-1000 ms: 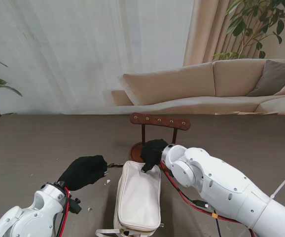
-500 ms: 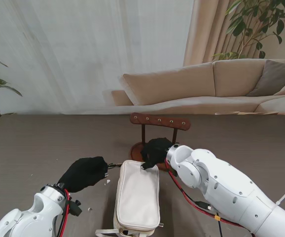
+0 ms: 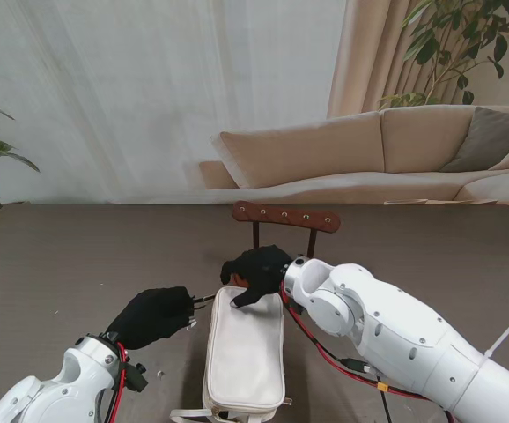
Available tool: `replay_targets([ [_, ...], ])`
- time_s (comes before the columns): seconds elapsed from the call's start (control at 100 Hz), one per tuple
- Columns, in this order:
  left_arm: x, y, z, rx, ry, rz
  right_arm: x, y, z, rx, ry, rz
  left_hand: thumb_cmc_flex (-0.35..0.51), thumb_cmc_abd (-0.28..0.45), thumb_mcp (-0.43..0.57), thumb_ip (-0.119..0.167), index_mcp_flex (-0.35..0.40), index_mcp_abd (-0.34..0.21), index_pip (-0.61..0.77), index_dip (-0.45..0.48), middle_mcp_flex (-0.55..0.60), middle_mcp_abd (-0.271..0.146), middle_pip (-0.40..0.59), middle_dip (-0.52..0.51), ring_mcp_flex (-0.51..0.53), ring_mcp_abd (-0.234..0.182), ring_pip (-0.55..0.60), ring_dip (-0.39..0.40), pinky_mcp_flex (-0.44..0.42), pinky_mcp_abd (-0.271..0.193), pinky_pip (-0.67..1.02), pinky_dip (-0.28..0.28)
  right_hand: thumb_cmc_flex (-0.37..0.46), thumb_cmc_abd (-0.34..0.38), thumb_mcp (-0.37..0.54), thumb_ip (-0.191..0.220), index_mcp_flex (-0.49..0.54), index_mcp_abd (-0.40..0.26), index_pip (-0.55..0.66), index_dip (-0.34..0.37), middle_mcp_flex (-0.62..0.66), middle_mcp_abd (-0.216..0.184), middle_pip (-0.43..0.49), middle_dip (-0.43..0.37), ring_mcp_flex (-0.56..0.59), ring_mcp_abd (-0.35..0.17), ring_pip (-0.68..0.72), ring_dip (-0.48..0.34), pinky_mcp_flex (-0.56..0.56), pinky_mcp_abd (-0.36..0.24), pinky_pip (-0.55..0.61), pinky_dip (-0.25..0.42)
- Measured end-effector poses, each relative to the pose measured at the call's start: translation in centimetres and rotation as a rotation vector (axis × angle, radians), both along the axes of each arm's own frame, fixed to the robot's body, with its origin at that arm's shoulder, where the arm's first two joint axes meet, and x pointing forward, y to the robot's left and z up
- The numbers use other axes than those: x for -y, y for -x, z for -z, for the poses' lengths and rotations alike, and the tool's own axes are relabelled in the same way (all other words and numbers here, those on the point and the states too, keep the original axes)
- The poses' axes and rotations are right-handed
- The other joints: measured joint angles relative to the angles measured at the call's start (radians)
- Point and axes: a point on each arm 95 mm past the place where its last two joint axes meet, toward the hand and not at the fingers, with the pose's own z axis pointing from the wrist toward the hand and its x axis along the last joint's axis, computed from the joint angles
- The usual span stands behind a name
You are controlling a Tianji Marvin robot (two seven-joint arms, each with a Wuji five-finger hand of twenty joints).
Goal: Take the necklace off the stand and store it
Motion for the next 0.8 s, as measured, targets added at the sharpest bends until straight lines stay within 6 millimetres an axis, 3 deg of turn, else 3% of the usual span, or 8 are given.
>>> replay_targets([
  [0.18, 0.0, 0.2, 0.2, -0.006, 0.004, 0.002, -1.2, -0.6, -0.1, -0.007, 0.056, -0.041, 0.0, 0.0, -0.002, 0.01, 0.0, 0.001, 0.0, 0.0, 0.0, 0.0, 0.0, 0.0, 0.0, 0.0, 0.0, 0.0, 0.0, 0.0, 0.0, 0.0, 0.0, -0.02, 0.005, 0.0, -0.04, -0.014, 0.02, -0.018, -0.026, 0.0, 0.009, -0.004, -0.009, -0.004, 0.001, 0.0, 0.0, 0.0, -0.007, 0.0],
  [0.31, 0.0, 0.3, 0.3, -0.009, 0.003, 0.001, -1.7, -0.8, 0.0, -0.025, 0.048, -0.052, 0.0, 0.0, -0.002, 0.01, 0.0, 0.001, 0.0, 0.0, 0.0, 0.0, -0.001, 0.0, 0.0, 0.0, 0.0, 0.0, -0.001, 0.0, 0.0, 0.0, 0.003, -0.097, 0.125, -0.022, 0.183, -0.084, 0.113, 0.015, 0.002, 0.0, 0.048, -0.005, -0.009, -0.013, 0.04, 0.0, 0.0, 0.0, -0.008, 0.0],
  [0.4, -0.1, 0.4, 0.4, -0.011, 0.003, -0.001, -2.0, -0.8, 0.1, -0.022, 0.056, -0.07, 0.0, 0.0, -0.002, 0.01, 0.0, 0.001, 0.0, 0.0, 0.0, 0.0, -0.001, 0.0, 0.0, 0.0, 0.0, 0.0, -0.001, 0.0, 0.0, 0.0, 0.083, -0.188, 0.17, -0.194, 0.262, -0.083, 0.173, -0.037, 0.073, 0.0, 0.061, 0.016, 0.022, -0.03, 0.068, 0.0, 0.0, 0.0, -0.008, 0.0],
  [0.48, -0.1, 0.4, 0.4, -0.01, 0.003, -0.001, -2.2, -0.9, -0.1, -0.014, 0.055, -0.083, 0.0, 0.0, -0.002, 0.01, 0.0, 0.001, 0.0, 0.001, 0.0, 0.0, -0.001, 0.0, 0.0, 0.0, 0.0, 0.0, -0.001, 0.0, 0.0, 0.0, 0.11, -0.246, 0.191, -0.244, 0.34, -0.083, 0.208, -0.075, 0.179, -0.025, 0.075, 0.033, 0.07, -0.05, 0.093, 0.003, 0.0, -0.007, -0.008, 0.0],
  [0.59, -0.2, 0.4, 0.4, -0.007, 0.003, 0.0, -2.3, -1.1, -0.2, -0.008, 0.044, -0.091, 0.0, 0.0, -0.002, 0.01, 0.0, 0.001, 0.0, 0.001, 0.0, 0.0, -0.001, 0.0, 0.0, 0.0, 0.0, 0.0, -0.002, 0.0, 0.0, 0.0, 0.121, -0.293, 0.223, -0.255, 0.4, -0.075, 0.223, -0.063, 0.302, -0.054, 0.101, 0.107, 0.159, -0.079, 0.156, 0.036, 0.0, -0.023, 0.021, 0.0],
  [0.8, -0.1, 0.4, 0.3, -0.001, 0.005, 0.008, -2.4, -1.4, 0.1, -0.052, 0.036, -0.08, 0.0, 0.0, -0.002, 0.01, 0.0, 0.002, 0.0, 0.001, 0.0, 0.001, -0.001, 0.0, 0.0, 0.0, 0.0, 0.0, -0.002, 0.0, 0.0, 0.0, 0.129, -0.318, 0.307, -0.253, 0.41, -0.036, 0.293, 0.075, 0.432, -0.066, 0.188, 0.235, 0.301, -0.111, 0.299, 0.082, 0.016, -0.069, 0.094, 0.0],
])
